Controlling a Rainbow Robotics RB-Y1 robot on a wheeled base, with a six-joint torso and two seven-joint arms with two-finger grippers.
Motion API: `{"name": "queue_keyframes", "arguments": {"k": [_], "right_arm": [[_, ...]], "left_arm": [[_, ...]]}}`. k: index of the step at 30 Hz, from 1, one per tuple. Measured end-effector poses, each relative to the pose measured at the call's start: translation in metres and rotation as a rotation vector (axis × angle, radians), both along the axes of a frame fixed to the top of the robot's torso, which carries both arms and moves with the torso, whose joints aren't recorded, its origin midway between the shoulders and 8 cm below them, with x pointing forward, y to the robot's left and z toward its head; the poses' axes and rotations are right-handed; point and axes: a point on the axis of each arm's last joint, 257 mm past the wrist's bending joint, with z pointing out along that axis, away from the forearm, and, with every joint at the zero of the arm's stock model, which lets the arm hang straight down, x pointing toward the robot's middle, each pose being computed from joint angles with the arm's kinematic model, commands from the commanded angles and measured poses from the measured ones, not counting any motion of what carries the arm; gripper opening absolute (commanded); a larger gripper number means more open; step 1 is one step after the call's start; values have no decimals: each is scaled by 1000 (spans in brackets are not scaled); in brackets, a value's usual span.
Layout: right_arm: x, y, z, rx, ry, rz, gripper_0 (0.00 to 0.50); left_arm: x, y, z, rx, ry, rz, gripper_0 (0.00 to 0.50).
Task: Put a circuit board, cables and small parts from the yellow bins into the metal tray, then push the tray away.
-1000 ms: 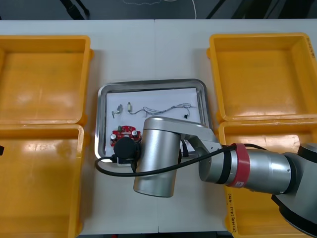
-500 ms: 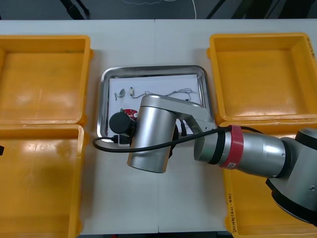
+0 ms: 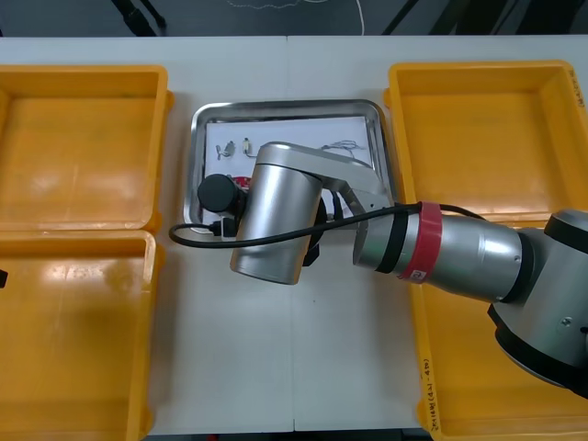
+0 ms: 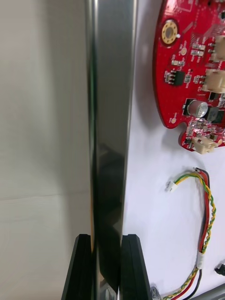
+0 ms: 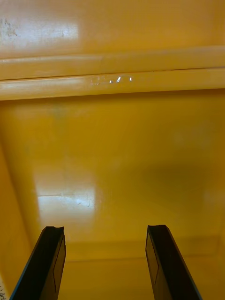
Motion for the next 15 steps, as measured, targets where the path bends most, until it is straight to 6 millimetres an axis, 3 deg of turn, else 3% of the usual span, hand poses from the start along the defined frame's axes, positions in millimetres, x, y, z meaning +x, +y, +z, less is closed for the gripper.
{"name": "queue_keyframes", "arguments": {"k": [15], "right_arm": [[35, -3, 15, 27, -52, -29, 0]], "left_arm": [[0, 0, 0, 0, 0, 0, 500]]}}
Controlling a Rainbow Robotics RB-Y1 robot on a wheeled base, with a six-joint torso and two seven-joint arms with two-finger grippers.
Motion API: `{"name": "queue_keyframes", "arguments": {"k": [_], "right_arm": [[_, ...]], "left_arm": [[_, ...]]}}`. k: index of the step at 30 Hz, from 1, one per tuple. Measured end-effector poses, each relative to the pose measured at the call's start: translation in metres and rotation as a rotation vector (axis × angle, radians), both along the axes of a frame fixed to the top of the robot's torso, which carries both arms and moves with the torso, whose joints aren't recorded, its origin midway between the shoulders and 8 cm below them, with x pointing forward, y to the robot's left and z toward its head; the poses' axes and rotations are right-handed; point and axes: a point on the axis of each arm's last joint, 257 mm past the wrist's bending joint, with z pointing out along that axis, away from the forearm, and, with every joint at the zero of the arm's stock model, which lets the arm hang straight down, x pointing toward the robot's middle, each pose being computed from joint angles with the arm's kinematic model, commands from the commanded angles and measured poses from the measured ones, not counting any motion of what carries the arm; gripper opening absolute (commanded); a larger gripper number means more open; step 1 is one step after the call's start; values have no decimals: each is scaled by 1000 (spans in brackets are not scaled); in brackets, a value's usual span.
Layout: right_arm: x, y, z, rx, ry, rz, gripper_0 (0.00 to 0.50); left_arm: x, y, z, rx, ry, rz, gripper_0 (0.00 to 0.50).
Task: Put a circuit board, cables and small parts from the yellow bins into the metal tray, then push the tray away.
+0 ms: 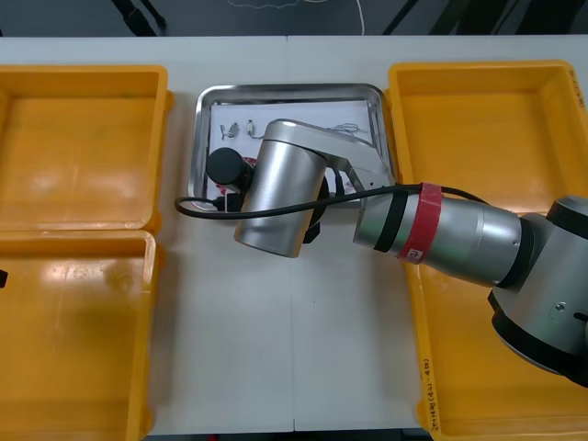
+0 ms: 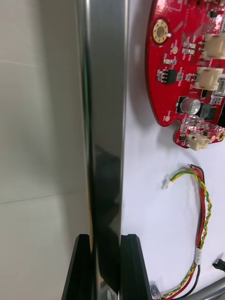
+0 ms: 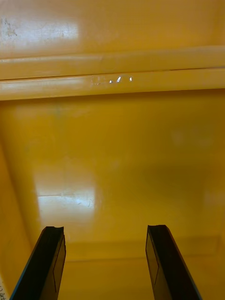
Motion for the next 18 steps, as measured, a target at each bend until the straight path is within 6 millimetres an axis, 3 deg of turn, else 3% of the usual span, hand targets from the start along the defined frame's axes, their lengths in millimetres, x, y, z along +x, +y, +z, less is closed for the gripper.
{"name": "queue_keyframes", "arguments": {"k": [18], "right_arm": [[42, 10, 25, 72, -79, -2, 0]], "left_arm": [[0, 0, 0, 0, 0, 0, 500]]}}
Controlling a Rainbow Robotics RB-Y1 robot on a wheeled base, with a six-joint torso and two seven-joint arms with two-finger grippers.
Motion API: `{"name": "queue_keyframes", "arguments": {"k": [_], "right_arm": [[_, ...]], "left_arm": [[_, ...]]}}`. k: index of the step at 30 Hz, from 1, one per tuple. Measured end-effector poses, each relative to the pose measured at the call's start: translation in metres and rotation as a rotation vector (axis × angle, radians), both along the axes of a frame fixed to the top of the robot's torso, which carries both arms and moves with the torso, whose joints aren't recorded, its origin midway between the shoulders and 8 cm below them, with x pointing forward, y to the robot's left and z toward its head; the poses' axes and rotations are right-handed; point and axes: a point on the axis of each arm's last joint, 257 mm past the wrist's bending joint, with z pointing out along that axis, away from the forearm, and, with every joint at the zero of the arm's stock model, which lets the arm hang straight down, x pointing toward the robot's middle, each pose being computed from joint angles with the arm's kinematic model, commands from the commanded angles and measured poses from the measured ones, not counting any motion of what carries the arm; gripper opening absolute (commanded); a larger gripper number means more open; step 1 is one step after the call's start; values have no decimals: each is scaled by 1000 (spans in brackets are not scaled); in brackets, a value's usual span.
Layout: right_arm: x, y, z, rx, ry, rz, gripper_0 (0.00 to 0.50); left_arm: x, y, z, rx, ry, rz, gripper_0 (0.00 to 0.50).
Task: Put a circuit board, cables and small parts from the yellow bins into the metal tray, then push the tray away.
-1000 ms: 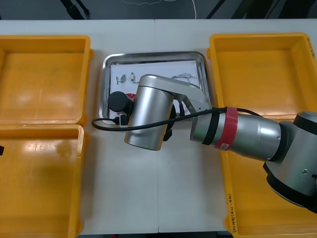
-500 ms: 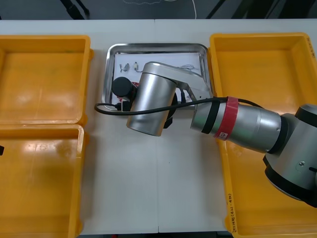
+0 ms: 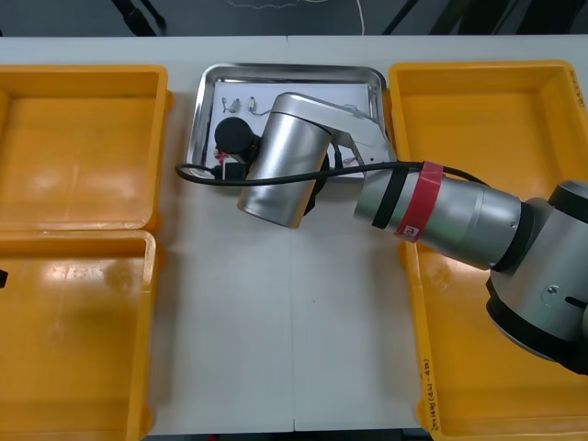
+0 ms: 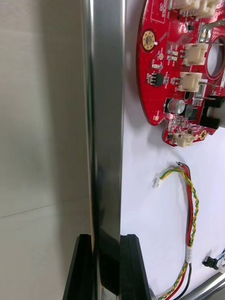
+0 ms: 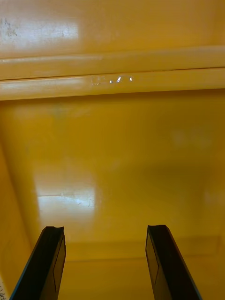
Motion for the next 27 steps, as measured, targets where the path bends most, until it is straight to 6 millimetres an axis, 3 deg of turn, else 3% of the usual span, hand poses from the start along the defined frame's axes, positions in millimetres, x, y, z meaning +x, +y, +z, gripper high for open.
{"name": "queue_keyframes", "arguments": {"k": [20, 27], "right_arm": [[38, 11, 28, -30, -168, 92, 0], [46, 4, 32, -48, -196, 81, 0]], "left_arm": [[0, 0, 0, 0, 0, 0, 500], [0, 0, 0, 0, 0, 0, 500]]}}
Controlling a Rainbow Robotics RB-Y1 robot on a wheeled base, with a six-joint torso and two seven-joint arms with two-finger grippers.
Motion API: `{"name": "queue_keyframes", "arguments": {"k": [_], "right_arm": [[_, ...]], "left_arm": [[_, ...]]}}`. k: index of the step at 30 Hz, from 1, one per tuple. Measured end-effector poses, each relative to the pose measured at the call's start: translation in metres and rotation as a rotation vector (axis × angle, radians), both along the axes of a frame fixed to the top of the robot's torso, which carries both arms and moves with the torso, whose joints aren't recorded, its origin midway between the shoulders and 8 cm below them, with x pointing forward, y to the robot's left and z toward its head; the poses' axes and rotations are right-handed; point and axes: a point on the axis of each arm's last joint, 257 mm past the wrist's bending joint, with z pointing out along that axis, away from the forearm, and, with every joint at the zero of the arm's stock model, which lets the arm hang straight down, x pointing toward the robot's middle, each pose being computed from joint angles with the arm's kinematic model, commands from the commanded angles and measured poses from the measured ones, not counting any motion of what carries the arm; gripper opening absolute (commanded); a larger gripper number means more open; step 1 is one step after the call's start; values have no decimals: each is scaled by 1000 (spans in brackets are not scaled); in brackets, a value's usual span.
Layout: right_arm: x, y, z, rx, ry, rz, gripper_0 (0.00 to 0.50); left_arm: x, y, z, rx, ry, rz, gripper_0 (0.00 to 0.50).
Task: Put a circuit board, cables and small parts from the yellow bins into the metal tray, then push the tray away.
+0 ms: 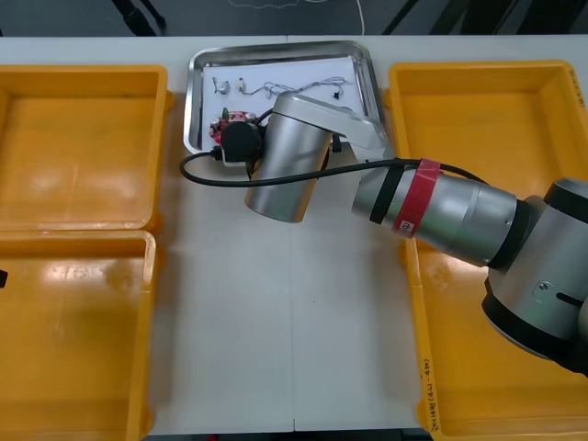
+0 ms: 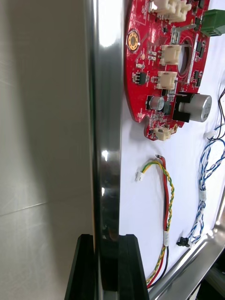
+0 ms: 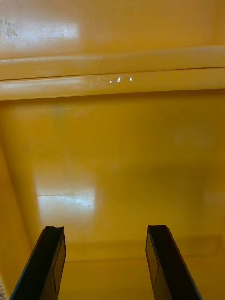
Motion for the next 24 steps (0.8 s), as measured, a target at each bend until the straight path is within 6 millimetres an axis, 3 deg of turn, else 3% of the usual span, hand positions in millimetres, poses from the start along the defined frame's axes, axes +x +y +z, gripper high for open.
{"name": "queue_keyframes", "arguments": {"k": [19, 24], "right_arm": [[13, -10, -6, -4, -9, -16, 2], [13, -10, -6, -4, -9, -16, 143]], "left_arm": [[0, 0, 0, 0, 0, 0, 500], [0, 0, 0, 0, 0, 0, 500]]}}
